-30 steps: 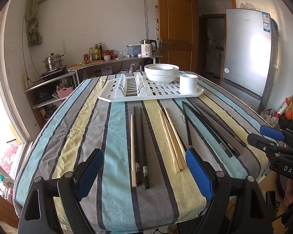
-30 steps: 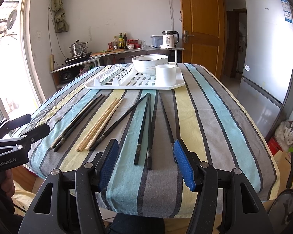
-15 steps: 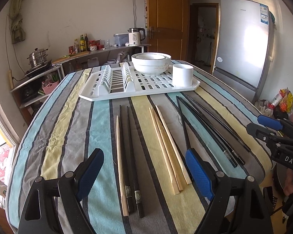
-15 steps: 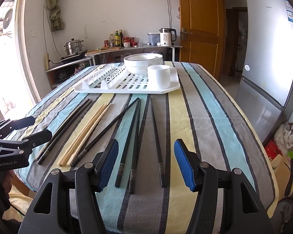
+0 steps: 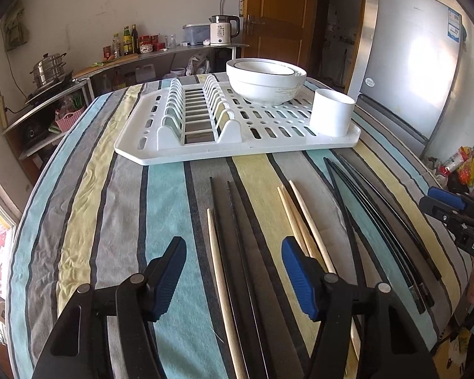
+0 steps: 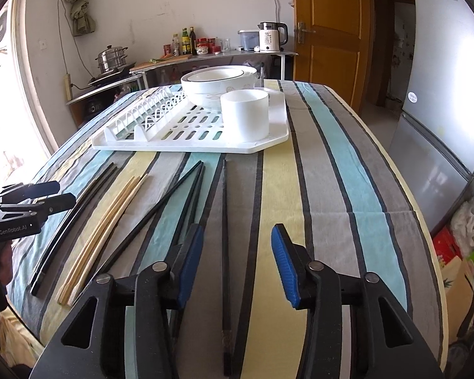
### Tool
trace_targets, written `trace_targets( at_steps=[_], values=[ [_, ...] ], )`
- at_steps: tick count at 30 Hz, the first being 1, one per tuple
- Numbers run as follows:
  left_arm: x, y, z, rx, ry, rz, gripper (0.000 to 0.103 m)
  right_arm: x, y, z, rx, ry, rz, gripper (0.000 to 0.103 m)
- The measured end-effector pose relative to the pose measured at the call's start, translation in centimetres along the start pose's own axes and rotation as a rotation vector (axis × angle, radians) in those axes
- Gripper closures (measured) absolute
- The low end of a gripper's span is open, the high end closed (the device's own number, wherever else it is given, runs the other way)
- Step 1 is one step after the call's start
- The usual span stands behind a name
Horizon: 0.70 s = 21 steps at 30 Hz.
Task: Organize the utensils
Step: 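Lower the left tool onto a black chopstick and close it while the right tool grasps another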
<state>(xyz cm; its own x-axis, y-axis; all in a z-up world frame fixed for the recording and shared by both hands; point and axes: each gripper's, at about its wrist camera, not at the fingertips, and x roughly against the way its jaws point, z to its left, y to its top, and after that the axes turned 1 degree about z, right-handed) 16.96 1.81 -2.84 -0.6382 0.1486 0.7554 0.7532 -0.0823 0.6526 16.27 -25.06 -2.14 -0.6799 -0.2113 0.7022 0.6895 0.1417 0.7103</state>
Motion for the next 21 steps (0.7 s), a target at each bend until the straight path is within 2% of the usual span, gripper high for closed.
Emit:
trace_targets(
  at_steps=[10, 17, 21],
  values=[
    [-3.1, 2.6, -0.7, -0.04, -0.057, 0.054, 0.062, -4.4, 2.7, -0.7, 0.031, 0.036, 0.089, 0.074],
    [-4.9, 3.3, -0.8, -0.046, -0.085, 0.1, 0.069, -6.5, 3.8, 0.0, 0.081, 0.062, 0.139, 0.076],
    [-5.7, 3.4, -0.9, -0.052, -0.078, 0.118, 0.069, -7.6, 4.1, 0.4, 0.102, 0.069, 0.171, 0.079]
  ],
)
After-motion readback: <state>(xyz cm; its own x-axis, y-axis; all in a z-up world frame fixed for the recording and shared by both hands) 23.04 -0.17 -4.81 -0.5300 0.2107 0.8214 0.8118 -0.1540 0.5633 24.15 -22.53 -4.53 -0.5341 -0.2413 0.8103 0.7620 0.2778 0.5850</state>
